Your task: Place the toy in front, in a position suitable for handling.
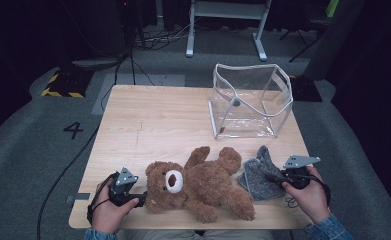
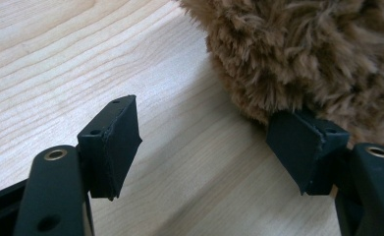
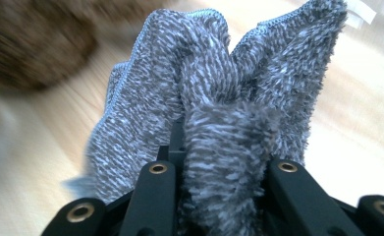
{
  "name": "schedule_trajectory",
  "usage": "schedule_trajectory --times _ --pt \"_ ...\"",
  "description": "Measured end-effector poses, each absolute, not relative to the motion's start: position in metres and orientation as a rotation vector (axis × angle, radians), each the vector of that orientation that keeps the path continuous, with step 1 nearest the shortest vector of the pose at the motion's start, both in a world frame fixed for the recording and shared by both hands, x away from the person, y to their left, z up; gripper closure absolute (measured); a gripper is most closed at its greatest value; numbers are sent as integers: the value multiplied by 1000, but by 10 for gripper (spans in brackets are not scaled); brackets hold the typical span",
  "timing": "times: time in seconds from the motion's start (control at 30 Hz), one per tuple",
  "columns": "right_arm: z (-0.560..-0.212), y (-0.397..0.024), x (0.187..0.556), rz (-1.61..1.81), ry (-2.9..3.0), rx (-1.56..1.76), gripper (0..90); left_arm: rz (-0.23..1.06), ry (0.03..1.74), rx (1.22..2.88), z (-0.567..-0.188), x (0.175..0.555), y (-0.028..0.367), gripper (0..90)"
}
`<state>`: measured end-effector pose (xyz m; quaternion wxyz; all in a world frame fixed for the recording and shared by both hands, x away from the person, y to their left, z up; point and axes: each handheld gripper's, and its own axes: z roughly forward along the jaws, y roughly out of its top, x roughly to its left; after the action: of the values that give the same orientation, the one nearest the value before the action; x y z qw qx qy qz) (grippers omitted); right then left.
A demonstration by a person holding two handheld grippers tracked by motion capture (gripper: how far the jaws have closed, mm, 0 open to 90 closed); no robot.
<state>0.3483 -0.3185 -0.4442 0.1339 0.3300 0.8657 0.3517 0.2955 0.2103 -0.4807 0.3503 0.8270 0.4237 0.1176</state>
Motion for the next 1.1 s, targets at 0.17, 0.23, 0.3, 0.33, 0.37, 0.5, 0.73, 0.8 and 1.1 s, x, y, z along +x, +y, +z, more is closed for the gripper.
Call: schedule_trajectory --times 0.17,0.23,0.3,0.33,0.37,0.5,0.73,0.8,1.1 --pt "-412 -311 337 1118 2476 874 745 338 1096 2145 -481 297 205 318" --pt "-401 -305 334 1160 2470 835 745 341 1083 2150 -482 298 203 322" --pt "-389 -299 331 1198 2469 793 745 338 1084 2148 -482 298 204 322" --pt "-382 -294 329 1212 2474 762 745 342 1089 2144 -482 298 204 321" --pt "-378 -291 329 1224 2474 744 745 348 1089 2145 -482 298 205 321" --pt "-357 -273 328 1281 2483 655 745 343 1092 2132 -481 294 207 314" --pt "-337 -231 333 1371 2530 491 744 361 1111 2099 -478 285 215 297" --pt "-337 -215 333 1385 2552 442 743 368 1117 2094 -477 281 216 296" --pt "-348 -141 341 1401 2650 252 737 367 1098 2091 -475 270 218 284"
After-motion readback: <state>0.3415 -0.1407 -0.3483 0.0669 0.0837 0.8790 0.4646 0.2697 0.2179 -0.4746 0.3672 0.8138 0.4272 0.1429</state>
